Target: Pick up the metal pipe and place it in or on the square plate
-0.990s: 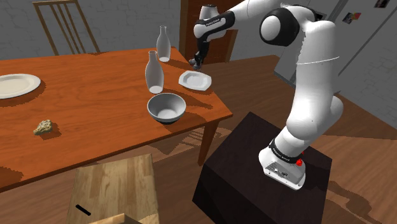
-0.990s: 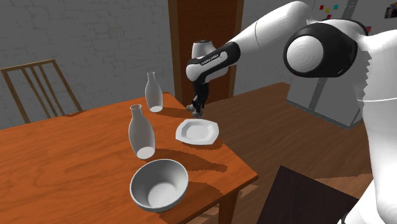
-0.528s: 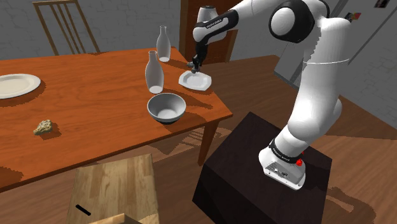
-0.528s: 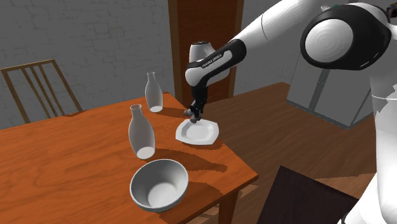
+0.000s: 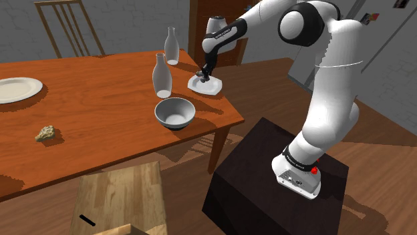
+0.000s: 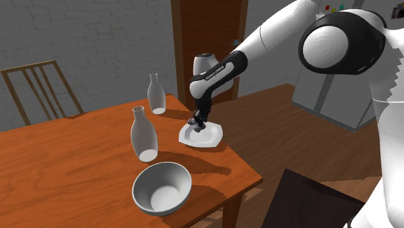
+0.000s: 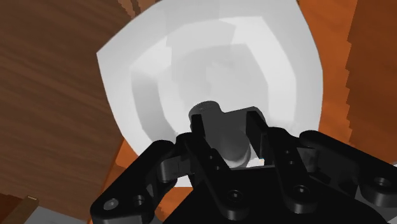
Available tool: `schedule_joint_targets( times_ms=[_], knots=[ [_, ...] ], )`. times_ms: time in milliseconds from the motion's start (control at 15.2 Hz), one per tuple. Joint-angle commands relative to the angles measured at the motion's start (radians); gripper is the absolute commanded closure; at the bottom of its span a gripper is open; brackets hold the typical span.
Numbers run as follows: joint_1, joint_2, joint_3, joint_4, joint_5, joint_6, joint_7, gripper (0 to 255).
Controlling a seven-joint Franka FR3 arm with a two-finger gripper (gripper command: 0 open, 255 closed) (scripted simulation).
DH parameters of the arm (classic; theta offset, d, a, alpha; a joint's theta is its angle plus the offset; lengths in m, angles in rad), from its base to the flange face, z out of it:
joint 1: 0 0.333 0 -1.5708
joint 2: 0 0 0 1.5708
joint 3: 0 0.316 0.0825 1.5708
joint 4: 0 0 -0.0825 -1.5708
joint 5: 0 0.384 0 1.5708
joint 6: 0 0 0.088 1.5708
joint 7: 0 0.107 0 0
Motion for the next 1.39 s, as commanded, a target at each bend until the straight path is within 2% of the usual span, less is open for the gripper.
schedule_joint_targets(
  times_ms=[0, 264, 726, 792, 1122, 1320],
  knots=[
    [0.000, 0.017, 0.000, -0.002, 0.000, 0.020, 0.001, 255],
    [0.000, 0.049, 0.000, -0.007, -0.001, 0.056, 0.003, 255],
    [0.000, 0.049, 0.000, -0.006, -0.001, 0.056, 0.003, 255],
    [0.000, 0.049, 0.000, -0.006, -0.001, 0.056, 0.003, 0],
    [0.000, 0.049, 0.000, -0.006, -0.001, 0.056, 0.003, 0],
    [0.004, -0.022, 0.000, -0.011, -0.001, -0.011, 0.004, 0]
  ],
)
